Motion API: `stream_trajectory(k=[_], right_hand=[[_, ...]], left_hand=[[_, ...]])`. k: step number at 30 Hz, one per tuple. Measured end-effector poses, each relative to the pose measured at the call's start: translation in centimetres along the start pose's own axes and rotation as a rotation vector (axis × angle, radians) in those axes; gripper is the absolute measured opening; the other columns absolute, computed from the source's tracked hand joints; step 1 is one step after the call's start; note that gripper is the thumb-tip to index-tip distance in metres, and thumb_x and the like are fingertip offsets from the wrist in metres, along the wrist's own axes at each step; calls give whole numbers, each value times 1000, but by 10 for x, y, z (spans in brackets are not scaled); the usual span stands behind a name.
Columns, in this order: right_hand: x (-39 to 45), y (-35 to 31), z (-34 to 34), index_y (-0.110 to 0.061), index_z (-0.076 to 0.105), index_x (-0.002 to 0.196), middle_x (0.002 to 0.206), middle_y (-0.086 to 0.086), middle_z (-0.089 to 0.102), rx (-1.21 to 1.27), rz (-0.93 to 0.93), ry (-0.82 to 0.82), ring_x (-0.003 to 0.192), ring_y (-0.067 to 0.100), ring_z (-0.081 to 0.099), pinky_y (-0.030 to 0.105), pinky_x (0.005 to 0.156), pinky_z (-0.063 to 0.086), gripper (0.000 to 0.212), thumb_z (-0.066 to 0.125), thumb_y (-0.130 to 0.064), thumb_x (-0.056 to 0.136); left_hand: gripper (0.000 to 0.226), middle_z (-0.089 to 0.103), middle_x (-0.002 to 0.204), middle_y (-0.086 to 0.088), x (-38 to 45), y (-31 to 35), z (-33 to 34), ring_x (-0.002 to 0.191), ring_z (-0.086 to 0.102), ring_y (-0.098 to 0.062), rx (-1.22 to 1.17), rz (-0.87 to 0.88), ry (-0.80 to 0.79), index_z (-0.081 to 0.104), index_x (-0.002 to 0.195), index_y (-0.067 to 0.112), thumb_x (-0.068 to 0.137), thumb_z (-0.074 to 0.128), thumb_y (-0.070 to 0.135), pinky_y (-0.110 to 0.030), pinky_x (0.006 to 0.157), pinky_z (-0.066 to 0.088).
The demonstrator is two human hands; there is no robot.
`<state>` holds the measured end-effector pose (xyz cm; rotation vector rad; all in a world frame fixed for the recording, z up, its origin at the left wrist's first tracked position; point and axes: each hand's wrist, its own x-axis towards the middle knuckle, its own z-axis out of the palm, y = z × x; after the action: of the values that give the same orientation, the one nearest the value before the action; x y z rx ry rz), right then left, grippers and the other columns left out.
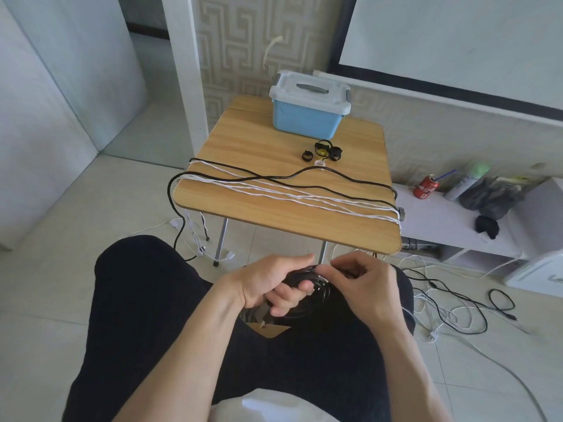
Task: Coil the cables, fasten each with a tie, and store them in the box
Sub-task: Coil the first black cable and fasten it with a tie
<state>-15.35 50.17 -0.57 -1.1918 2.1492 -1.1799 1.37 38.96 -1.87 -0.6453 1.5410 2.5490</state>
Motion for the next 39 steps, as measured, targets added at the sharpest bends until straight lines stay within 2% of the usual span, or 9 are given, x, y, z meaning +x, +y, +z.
stream_trajectory(k=[5,9,12,16,20,22,28,33,39], right_hand=[[-4,13,2,-16,73,72,65,1,67,-25,27,-128,52,3,49,14,53,38,32,64,-32,97],[-9,17,-3,-9,69,74,54,-8,56,-217,67,-398,48,5,42,19,53,36,38,55,-30,102],[-15,4,-9,-10,69,74,51,-12,50,-352,34,-640,49,6,43,18,55,39,38,52,-28,103],[-22,-17,-7,-9,70,74,68,2,61,-352,-76,-706,53,10,45,21,54,39,35,56,-29,99],[-21,-31,-10,-18,79,81,71,1,69,-238,-173,-595,63,21,59,34,63,50,19,68,-30,91],[-18,-37,-16,-31,82,85,76,-13,74,-154,-167,-472,68,12,67,28,66,55,7,77,-26,86],[-2,-29,-18,-24,77,70,65,-8,73,12,-52,-207,58,7,64,23,56,51,18,92,-33,68],[-1,-20,-5,-31,67,52,51,-2,60,24,-21,-88,45,4,43,15,47,34,34,73,-54,76],[-2,-5,5,-28,67,78,65,4,64,-148,11,-276,46,4,44,17,50,37,29,54,-25,104]], left_hand=[[44,28,45,12,-3,3,-11,38,24,-8,-518,301,68,49,66,20,102,43,45,-22,39,28],[48,30,54,9,-1,10,-17,45,27,-10,-948,538,310,51,74,16,106,32,47,-23,50,34],[33,38,66,3,9,6,-20,58,36,-16,-845,607,586,43,87,15,109,32,36,-33,76,42],[29,47,66,1,21,-7,-16,61,45,-17,-486,475,796,43,83,11,107,42,27,-41,82,47],[40,53,68,-3,17,-6,2,72,55,-22,333,170,640,52,72,12,104,44,35,-47,96,48],[41,52,70,-5,14,-2,9,69,53,-21,427,45,466,53,76,11,106,42,37,-41,88,50],[62,32,54,3,6,2,10,45,28,-13,163,-18,21,51,81,12,101,24,65,-30,55,42],[51,31,45,10,-3,3,-3,36,29,-7,-176,107,-56,48,72,17,102,38,58,-22,41,36],[49,34,54,9,1,15,-5,45,35,-9,-958,552,193,54,76,16,105,35,49,-22,51,39]])
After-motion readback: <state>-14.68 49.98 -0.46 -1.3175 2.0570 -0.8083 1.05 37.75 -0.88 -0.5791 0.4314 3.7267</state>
